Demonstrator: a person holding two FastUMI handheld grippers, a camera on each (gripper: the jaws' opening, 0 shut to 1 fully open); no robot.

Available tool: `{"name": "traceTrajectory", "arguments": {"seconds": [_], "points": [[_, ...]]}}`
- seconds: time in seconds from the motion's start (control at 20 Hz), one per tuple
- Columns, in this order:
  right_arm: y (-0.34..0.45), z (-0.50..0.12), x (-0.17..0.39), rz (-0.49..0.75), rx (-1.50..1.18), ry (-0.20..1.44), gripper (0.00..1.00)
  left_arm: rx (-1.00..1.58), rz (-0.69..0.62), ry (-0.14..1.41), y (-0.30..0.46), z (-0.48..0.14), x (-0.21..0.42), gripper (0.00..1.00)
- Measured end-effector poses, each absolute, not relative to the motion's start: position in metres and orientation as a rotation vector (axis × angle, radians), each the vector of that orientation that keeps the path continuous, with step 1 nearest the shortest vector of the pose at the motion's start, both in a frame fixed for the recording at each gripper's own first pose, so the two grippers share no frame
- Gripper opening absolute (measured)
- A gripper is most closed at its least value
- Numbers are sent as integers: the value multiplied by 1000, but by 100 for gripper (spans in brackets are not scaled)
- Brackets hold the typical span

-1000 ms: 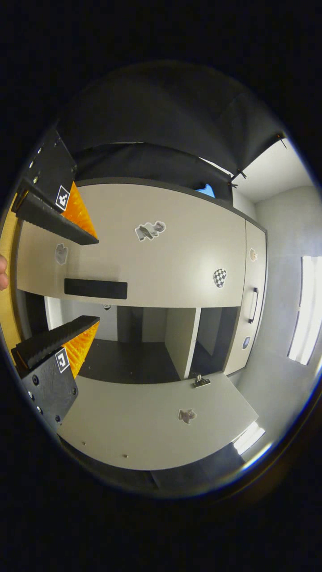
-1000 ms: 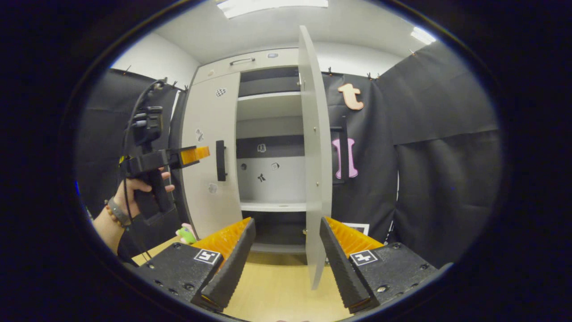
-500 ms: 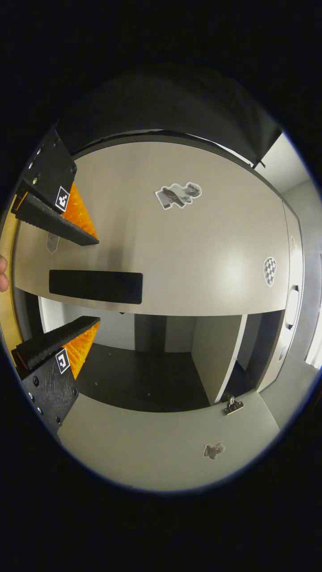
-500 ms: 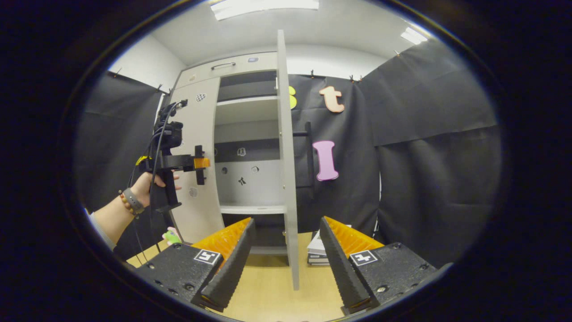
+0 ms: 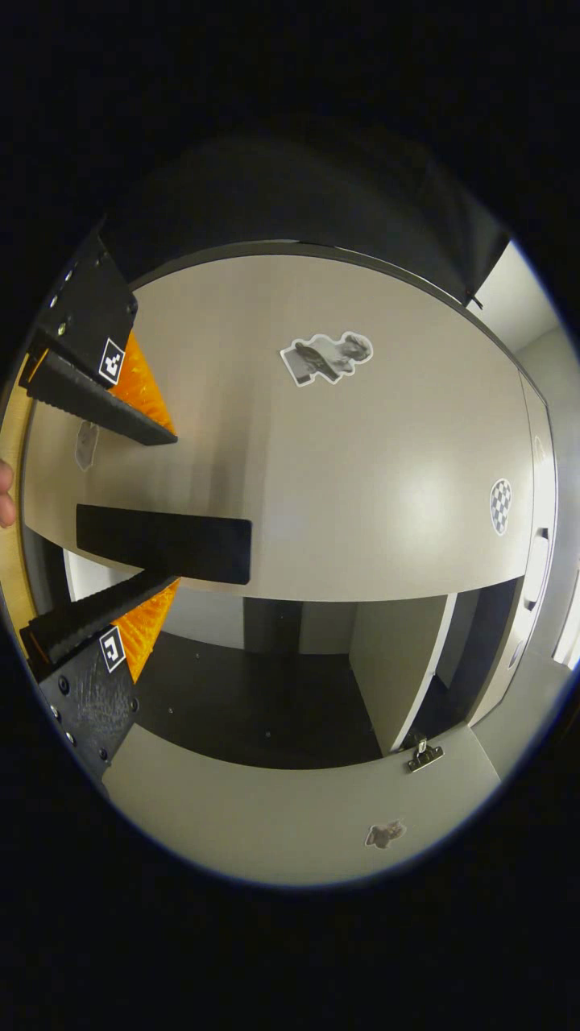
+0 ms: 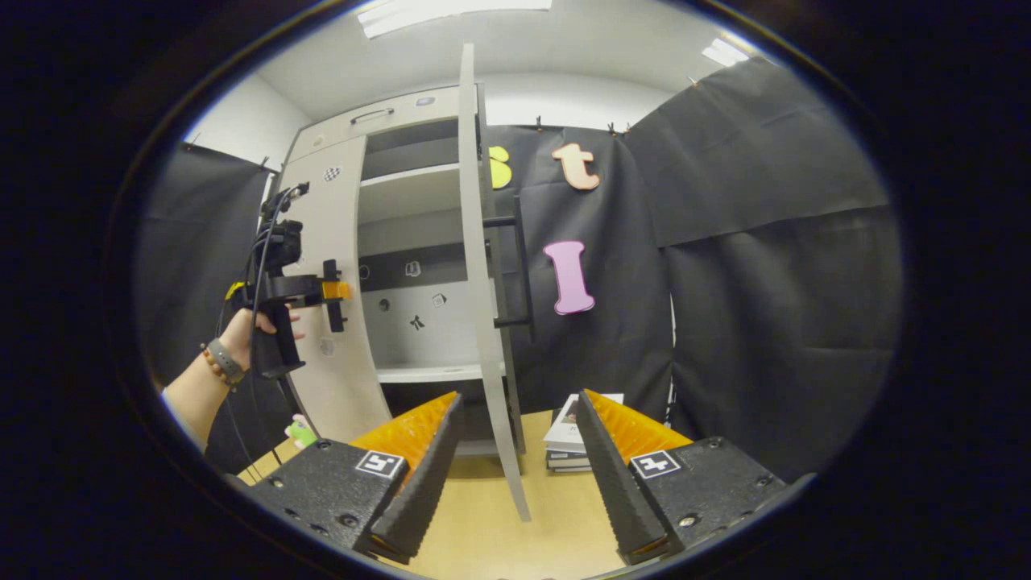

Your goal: Open the right door of the double-door shoe cabinet with the right hand, and open the left door with the left hand.

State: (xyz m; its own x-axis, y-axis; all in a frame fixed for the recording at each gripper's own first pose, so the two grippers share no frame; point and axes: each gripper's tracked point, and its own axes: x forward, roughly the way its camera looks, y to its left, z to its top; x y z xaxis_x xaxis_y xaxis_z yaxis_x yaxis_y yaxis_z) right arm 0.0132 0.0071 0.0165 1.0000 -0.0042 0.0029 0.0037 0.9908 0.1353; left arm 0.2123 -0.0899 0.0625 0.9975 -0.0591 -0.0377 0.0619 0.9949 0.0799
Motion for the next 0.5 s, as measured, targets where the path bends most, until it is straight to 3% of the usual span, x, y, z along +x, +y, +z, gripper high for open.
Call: {"name": "traceTrajectory", "arguments": {"seconds": [0.15, 0.4, 0.5], "points": [[9, 12, 18, 4, 138, 5, 88, 104, -29, 37, -85, 61, 213, 90], [8, 9, 23, 6, 139, 9, 88, 126, -76, 56, -98, 54, 212, 67], [7, 9, 24, 8, 147, 10, 88, 112, -113, 65, -108, 51, 213, 41]]}}
